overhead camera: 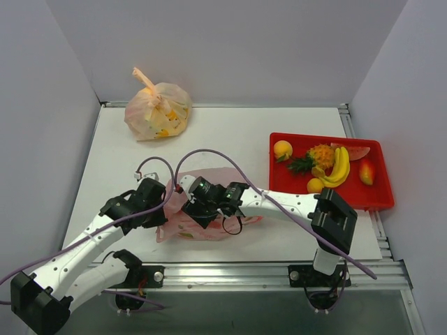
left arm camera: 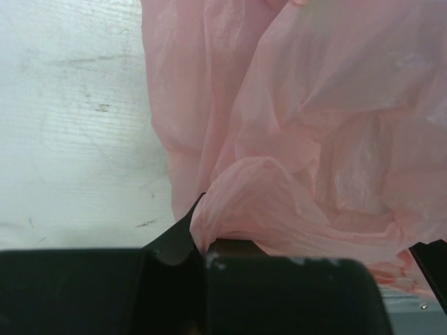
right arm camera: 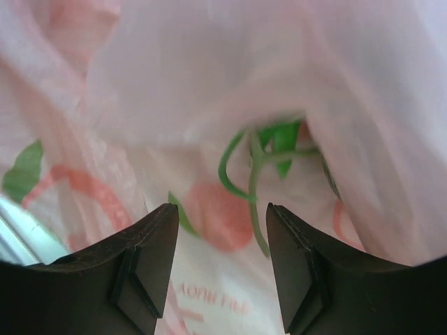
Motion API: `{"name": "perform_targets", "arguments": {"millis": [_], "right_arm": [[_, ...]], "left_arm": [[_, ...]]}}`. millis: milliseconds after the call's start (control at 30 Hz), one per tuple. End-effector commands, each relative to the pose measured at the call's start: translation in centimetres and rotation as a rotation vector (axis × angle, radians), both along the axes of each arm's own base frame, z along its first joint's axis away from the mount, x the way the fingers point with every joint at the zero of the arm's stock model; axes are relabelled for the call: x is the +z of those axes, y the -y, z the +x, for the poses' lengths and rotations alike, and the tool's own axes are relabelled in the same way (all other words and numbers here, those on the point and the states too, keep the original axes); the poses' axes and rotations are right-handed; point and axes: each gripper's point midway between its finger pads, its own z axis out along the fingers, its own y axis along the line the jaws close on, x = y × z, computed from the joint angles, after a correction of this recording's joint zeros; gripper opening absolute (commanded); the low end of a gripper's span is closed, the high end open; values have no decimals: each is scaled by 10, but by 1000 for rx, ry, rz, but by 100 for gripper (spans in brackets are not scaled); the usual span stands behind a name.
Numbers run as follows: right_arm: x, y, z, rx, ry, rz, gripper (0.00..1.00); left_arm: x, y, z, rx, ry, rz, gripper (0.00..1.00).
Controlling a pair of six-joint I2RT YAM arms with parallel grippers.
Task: Untie the knot of the plastic bag and take out the fruit
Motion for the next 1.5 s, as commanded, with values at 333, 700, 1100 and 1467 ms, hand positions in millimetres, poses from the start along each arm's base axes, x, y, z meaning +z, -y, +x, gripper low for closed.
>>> {"name": "perform_targets", "arguments": {"millis": [333,700,1100,1467], "right_arm": [[-47,-27,31,61,61,-27,60],[-43,-37,33,84,43,18,0],[30,-8,6,132,33,117,0],[103,9,-17,198,20,201,0]], "left_arm": [[8,-3,-4,-53,-3,25,0],[14,5,8,-48,33,1,0],[16,-13,33,15,131,107,0],[19,-21,39,23,182,136,0]]}}
